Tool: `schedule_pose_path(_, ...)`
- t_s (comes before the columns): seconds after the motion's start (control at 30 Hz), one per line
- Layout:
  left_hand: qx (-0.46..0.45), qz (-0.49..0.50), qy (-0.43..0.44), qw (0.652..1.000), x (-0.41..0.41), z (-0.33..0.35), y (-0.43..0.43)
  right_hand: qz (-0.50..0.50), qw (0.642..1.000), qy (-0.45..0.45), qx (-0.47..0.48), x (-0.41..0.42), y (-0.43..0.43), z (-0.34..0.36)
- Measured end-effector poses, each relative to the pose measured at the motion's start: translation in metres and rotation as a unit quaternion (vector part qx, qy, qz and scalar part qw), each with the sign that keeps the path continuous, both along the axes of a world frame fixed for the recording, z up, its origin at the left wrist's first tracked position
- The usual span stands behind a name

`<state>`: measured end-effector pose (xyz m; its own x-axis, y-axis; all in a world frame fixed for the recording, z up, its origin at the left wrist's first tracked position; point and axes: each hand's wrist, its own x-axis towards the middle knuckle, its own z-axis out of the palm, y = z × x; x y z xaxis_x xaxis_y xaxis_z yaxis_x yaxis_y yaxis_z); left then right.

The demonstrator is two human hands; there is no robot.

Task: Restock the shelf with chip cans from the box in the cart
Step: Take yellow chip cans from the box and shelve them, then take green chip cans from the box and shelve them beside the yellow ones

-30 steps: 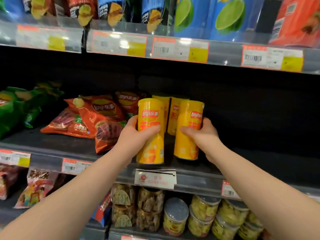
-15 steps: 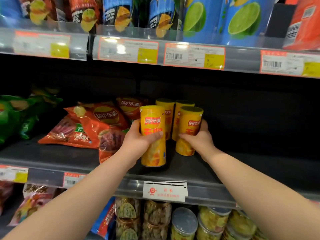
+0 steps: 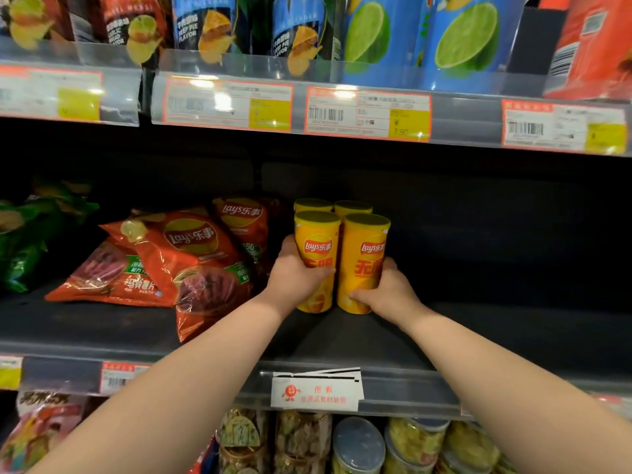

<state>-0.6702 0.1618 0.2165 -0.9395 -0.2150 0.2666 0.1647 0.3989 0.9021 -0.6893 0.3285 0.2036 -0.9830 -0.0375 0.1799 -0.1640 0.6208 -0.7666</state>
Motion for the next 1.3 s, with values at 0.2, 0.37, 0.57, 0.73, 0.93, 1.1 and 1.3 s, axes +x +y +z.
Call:
schedule_pose_path(0.2, -0.073, 0.023, -0.054, 0.996, -0.008, -0.010, -0.004, -0.005, 1.000, 0.004, 0.022, -0.004, 0.000, -0.002)
schedule_pose_path(0.37, -0.072, 0.028, -0.069, 0.995, -0.010, -0.013, -0.005, -0.003, 1.000, 0.000, 0.025, -0.006, 0.000, -0.002)
schedule_pose_path(0.57, -0.068, 0.032, -0.072, 0.995, -0.013, -0.015, -0.006, -0.003, 0.999, -0.004, 0.035, -0.004, -0.001, -0.001)
schedule_pose_path(0.73, -0.060, 0.027, -0.095, 0.993, -0.001, -0.015, -0.003, 0.004, 0.999, -0.014, 0.044, 0.000, 0.002, 0.001)
schedule_pose_path(0.93, -0.123, 0.073, -0.134, 0.981, 0.024, -0.008, 0.000, 0.001, 0.991, -0.026, 0.129, 0.018, 0.011, 0.005)
schedule_pose_path(1.1, -0.312, 0.083, -0.134, 0.937, 0.064, -0.006, 0.016, 0.052, 0.956, 0.018, 0.288, 0.051, 0.019, 0.010)
schedule_pose_path(1.3, -0.467, 0.095, -0.054, 0.878, 0.115, -0.010, 0.045, 0.141, 0.912, 0.164, 0.348, 0.103, 0.032, 0.007)
